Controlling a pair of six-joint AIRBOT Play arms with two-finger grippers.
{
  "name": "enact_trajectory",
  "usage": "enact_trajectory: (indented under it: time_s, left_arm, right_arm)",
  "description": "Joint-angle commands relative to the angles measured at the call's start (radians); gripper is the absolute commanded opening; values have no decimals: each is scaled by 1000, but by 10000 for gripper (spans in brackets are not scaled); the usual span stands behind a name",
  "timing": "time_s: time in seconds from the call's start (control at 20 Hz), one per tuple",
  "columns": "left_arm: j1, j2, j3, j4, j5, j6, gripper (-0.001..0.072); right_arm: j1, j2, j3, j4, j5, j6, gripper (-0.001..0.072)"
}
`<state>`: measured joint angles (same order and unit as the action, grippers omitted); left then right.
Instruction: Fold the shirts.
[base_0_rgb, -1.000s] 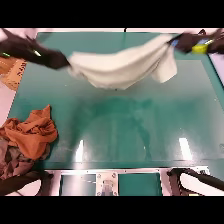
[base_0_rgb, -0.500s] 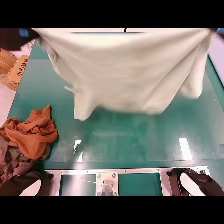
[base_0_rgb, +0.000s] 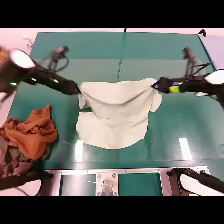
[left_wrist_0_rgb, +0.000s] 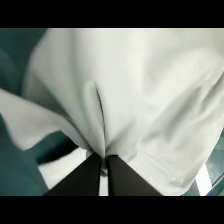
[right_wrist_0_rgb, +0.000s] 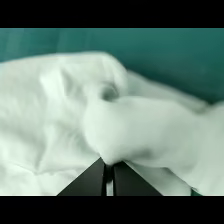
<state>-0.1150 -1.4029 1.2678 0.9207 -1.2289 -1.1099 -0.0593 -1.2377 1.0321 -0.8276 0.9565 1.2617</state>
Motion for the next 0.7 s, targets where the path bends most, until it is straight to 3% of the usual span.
enact_trajectory:
  time_s: [0.0,0.05,0.3,0.45,0.65]
  left_arm:
    - [0,-177,-53,-137,43,35,509]
    - [1,-193,-43,-128,35,11,705]
    - [110,-195,125,0,-107,-38,701]
    - [215,-195,199,-5,-135,-70,701]
    - [276,-195,200,-7,-133,-66,701]
  right_arm:
    - [-14,-245,65,46,-49,-8,136]
    - [-41,-264,114,40,10,1,261]
    - [-236,-101,157,-148,282,222,265]
    - [-262,142,-100,-239,319,350,386]
    - [-94,451,-555,-137,290,509,422]
